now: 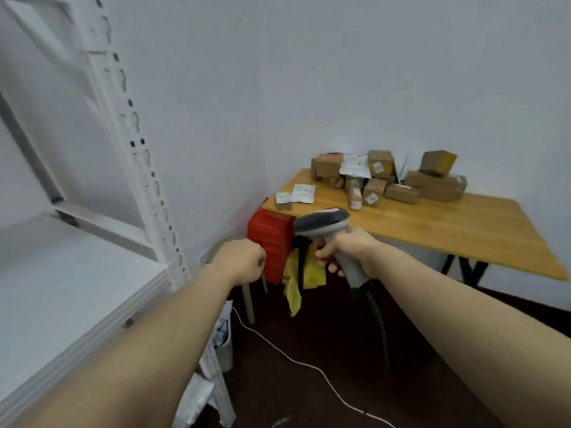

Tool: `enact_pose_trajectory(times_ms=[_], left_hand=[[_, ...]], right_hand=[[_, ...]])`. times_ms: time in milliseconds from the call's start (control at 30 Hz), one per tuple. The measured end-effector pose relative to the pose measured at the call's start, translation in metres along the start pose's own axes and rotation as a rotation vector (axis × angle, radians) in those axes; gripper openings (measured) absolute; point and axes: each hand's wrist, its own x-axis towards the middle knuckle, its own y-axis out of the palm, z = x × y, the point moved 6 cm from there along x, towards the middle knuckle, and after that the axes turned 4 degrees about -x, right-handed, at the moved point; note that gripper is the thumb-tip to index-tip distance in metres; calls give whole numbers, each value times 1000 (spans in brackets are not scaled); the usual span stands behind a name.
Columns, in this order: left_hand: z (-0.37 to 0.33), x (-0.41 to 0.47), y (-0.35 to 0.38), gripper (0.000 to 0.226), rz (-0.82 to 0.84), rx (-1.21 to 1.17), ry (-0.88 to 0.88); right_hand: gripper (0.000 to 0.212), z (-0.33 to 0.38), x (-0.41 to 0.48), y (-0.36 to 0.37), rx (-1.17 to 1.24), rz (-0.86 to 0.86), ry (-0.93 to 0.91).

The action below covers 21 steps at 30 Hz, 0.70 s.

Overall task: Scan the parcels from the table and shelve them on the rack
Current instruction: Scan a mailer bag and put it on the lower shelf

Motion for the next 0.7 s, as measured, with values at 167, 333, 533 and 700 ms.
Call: enact_pose_trajectory(times_ms=[167, 333, 533, 700], left_hand=[[-69, 61, 14, 24, 65, -22, 99], [-104, 120, 34, 28, 125, -5, 166], [-101, 204, 77, 32, 192, -43, 127], [-58, 300, 121, 35, 226, -101, 9]], right_hand=[[12, -56, -5, -96, -114, -192, 84], [8, -90, 4, -151, -218, -298, 166], [7, -100, 60, -183, -105, -333, 176], [12, -81, 164, -200, 29, -323, 142]])
